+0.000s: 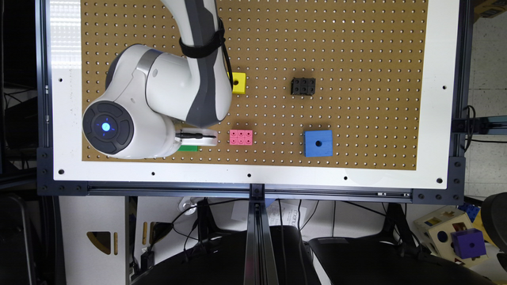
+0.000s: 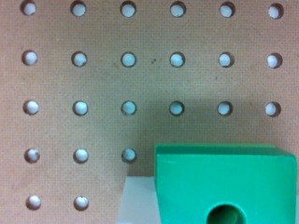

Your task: Pick up green block.

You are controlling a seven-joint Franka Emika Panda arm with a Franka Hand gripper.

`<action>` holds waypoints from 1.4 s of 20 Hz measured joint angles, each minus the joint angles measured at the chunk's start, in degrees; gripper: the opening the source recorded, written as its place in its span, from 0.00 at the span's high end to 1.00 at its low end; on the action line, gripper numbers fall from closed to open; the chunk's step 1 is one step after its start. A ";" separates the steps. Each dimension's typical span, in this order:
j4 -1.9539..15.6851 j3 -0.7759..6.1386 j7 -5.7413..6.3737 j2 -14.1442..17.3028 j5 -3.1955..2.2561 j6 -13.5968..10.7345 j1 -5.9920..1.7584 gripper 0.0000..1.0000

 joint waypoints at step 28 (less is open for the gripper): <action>-0.01 0.02 0.00 -15.20 0.00 -15.55 -0.01 1.00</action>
